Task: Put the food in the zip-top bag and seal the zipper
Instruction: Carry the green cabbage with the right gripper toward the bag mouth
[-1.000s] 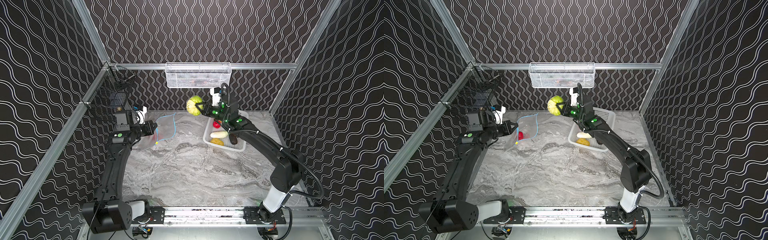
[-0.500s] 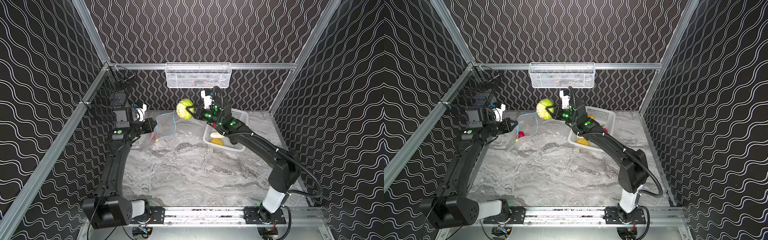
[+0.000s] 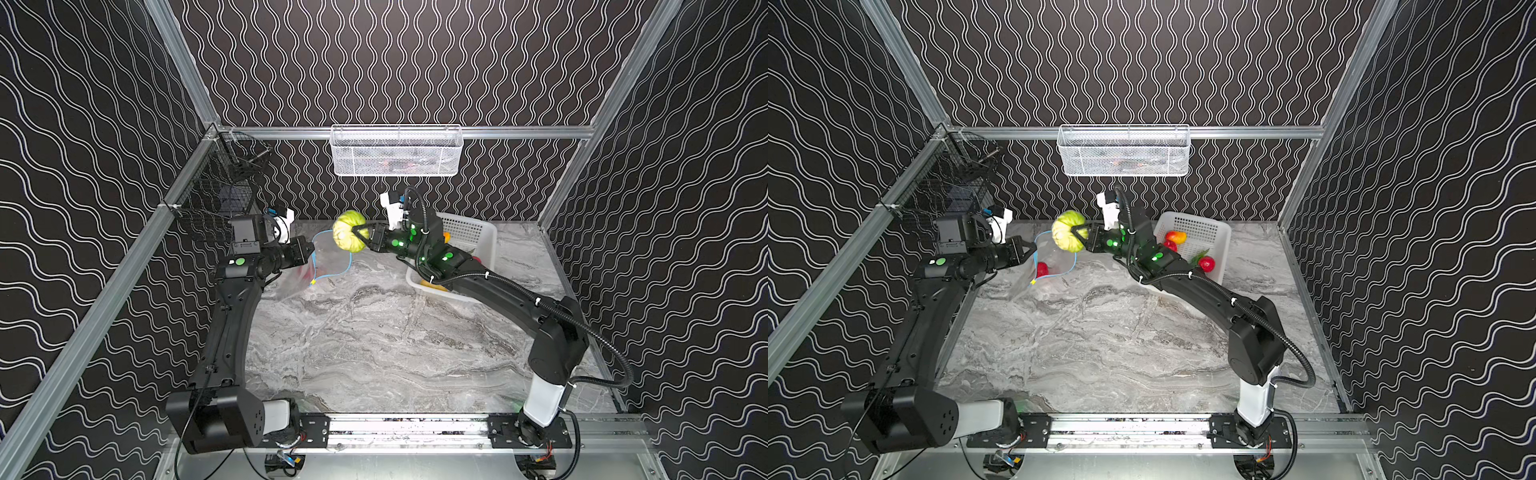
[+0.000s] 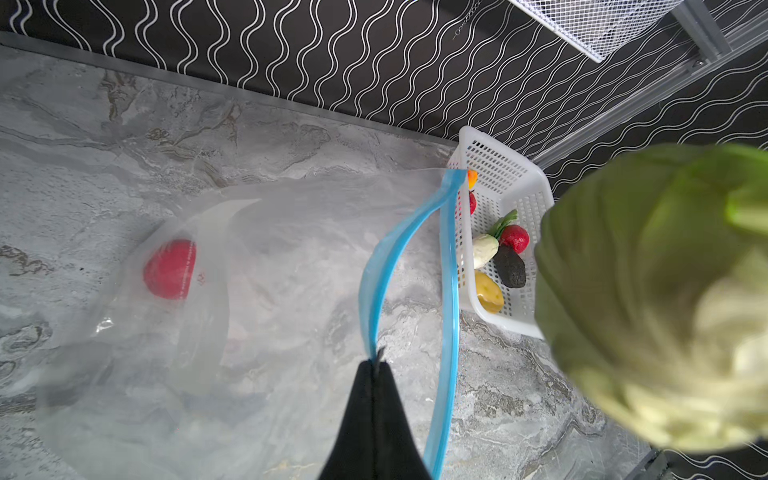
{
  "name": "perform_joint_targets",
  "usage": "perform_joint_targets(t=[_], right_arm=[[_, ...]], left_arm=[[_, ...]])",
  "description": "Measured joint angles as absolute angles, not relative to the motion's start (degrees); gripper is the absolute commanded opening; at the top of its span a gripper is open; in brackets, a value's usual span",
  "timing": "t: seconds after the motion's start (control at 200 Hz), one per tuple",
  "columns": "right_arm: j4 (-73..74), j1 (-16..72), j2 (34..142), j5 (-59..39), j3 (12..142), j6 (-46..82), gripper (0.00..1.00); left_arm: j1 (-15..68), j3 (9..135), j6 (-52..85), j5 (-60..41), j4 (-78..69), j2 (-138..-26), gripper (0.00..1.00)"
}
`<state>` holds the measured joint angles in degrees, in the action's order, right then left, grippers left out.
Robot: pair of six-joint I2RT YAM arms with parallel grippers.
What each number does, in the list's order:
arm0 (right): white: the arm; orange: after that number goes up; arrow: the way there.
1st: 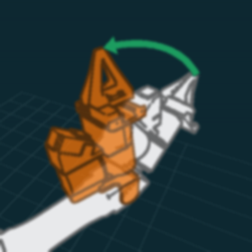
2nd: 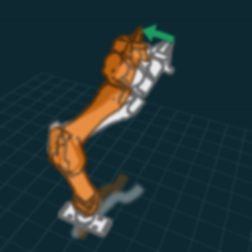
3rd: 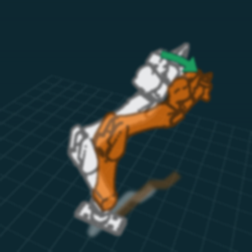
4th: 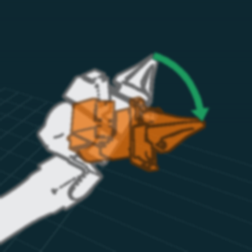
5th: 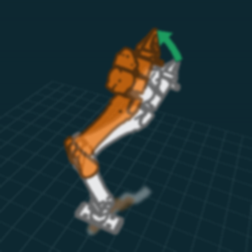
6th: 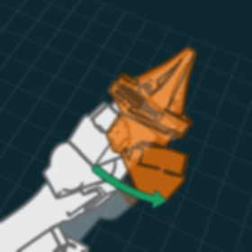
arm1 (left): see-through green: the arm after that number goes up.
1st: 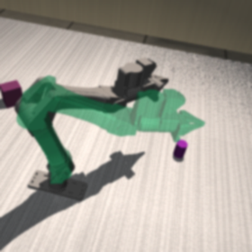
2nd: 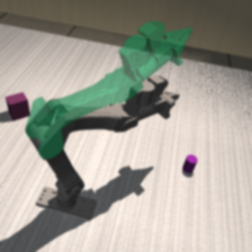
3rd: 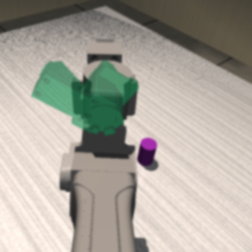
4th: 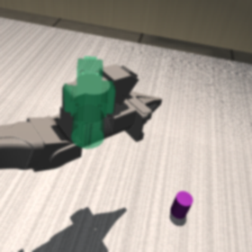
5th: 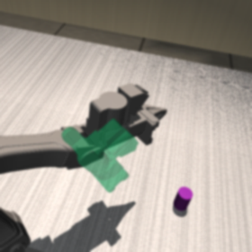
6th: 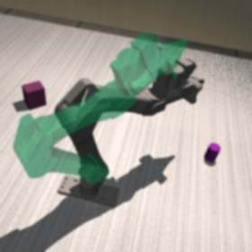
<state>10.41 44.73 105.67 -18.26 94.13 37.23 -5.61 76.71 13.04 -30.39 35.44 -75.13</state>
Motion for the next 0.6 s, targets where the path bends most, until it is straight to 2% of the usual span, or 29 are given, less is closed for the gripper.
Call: perform_joint_targets(t=[0.601], right_arm=[[7.16, 49.36, 109.67, -15.03, 96.71, 33.78, 0.00]], left_arm=[[-5.61, 79.15, 13.04, -30.65, 36.16, -75.99, 0.00]])
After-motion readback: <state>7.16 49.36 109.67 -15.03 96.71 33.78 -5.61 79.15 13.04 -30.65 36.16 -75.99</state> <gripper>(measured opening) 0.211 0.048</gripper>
